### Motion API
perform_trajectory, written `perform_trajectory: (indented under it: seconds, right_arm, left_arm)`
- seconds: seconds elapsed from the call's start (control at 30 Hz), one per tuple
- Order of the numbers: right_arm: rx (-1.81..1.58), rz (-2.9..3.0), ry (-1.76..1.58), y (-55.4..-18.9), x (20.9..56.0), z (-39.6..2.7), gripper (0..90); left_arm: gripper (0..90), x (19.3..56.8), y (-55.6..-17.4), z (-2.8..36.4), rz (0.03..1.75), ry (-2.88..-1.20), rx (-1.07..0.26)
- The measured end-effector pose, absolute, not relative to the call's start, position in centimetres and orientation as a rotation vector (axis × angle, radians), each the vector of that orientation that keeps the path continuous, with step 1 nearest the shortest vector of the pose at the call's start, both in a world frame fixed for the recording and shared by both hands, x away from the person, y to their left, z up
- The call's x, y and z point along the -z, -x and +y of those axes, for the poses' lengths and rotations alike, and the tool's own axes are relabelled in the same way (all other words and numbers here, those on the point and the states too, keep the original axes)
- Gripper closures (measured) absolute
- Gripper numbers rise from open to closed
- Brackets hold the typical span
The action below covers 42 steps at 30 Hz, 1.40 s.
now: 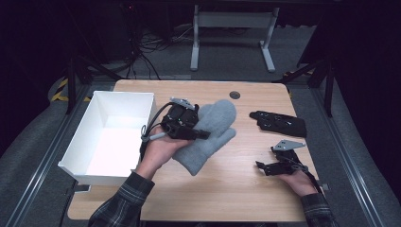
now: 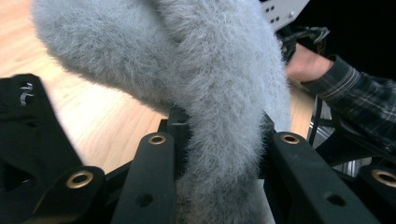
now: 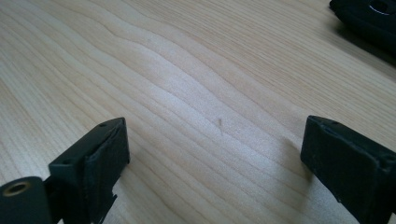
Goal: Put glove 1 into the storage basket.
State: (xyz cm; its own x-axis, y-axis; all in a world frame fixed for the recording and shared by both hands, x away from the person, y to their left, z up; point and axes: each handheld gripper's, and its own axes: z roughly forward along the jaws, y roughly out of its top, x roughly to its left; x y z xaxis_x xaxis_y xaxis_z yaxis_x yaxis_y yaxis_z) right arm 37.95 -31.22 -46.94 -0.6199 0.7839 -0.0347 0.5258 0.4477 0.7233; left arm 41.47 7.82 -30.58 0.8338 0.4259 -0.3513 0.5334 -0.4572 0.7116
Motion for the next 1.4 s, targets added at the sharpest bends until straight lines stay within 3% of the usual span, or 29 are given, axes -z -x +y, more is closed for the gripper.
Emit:
perform_trajectory:
  seconds: [0.7,1.4]
  right_arm:
    - [-0.978,2.336,-1.114,-38.0,46.9,-31.2,8.3]
    - [-0.977,2.334,-1.118,-38.0,46.9,-31.2,8.3]
  left_arm:
    - [71.6,25.5,-41.3,16.5,0.803,-2.045,-0.001]
    - [72.0,26.9,-40.9,26.6,1.05,-1.931,-0.105]
